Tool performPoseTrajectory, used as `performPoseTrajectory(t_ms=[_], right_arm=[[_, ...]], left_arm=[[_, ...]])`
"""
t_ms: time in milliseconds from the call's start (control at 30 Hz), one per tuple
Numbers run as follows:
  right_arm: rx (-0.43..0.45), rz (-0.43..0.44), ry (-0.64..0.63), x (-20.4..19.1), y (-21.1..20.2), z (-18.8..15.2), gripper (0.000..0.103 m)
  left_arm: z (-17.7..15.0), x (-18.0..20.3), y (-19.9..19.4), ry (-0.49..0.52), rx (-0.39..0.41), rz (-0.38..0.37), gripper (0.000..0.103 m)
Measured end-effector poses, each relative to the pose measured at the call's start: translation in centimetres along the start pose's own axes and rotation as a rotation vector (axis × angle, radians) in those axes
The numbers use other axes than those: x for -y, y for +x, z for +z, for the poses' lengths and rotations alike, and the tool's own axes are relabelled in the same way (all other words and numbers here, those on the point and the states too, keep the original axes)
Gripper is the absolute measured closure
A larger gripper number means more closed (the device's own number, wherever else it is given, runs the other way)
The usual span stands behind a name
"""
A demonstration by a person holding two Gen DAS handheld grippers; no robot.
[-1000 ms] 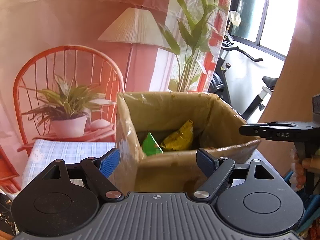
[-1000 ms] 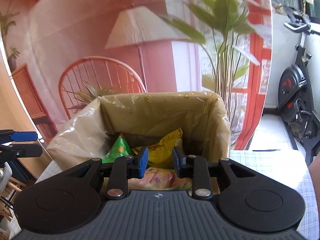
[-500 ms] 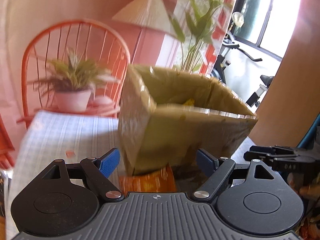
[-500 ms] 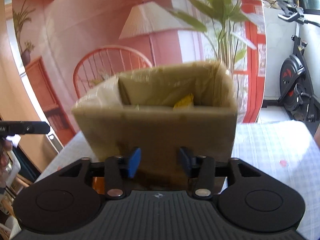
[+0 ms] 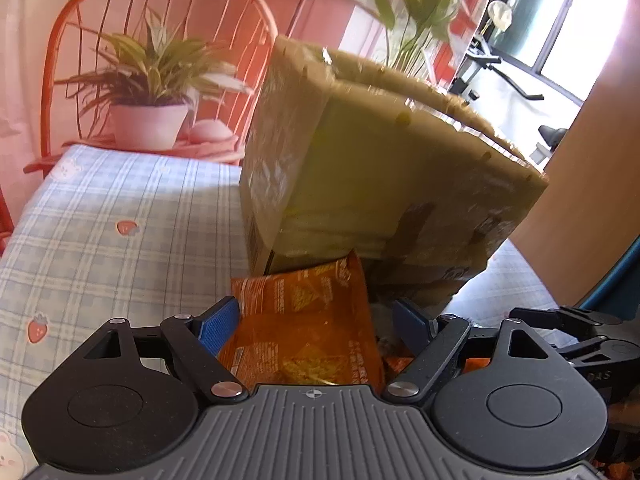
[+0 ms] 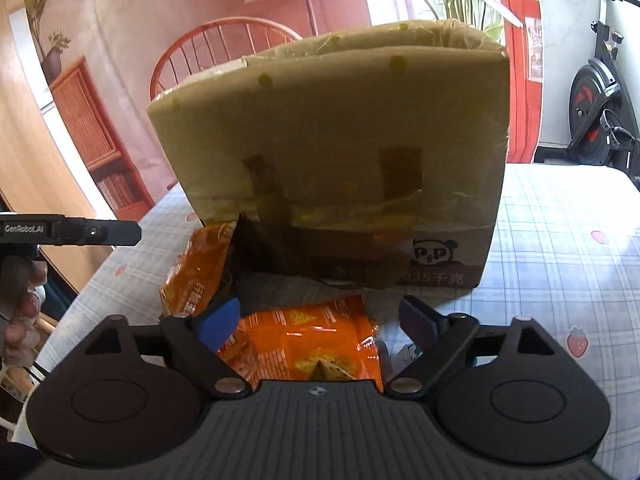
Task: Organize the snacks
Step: 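Lower both tools to the orange chip bags beside the box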
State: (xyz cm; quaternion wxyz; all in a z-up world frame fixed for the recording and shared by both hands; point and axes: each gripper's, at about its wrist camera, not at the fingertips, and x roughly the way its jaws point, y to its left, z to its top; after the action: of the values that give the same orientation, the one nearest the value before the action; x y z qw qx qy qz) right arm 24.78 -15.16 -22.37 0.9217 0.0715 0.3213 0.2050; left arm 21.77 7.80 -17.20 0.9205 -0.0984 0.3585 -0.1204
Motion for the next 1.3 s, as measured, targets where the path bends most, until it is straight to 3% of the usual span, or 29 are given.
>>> performPoseTrajectory(t_ms=[600,1033,1067,1300], right_arm=[[-0.142,0.017,-0.047,-1.2,4.0,-2.2,0.001],[-0.138,0.051,-0.022,-0.5,4.3,-2.5,0.002],[-0.138,0.052,-0.022,-0.5,4.3,-2.5,0.002],[-0.134,0.057,-0.015,-0.5,4.3,-2.6,0.002]], left_arm=[[-1.3,-0.9,2.6,-0.021,-0.071,-0.032,0.017],[-1.3,-1.4,5.0,-0.027,-0.066,-0.013,0.017],[-1.4,-1.5,5.4,-0.026,-0.068,-0.011,0.013],[-2.3,-3.0,6.4,-0.089,-0.058,-0.083,0.008]])
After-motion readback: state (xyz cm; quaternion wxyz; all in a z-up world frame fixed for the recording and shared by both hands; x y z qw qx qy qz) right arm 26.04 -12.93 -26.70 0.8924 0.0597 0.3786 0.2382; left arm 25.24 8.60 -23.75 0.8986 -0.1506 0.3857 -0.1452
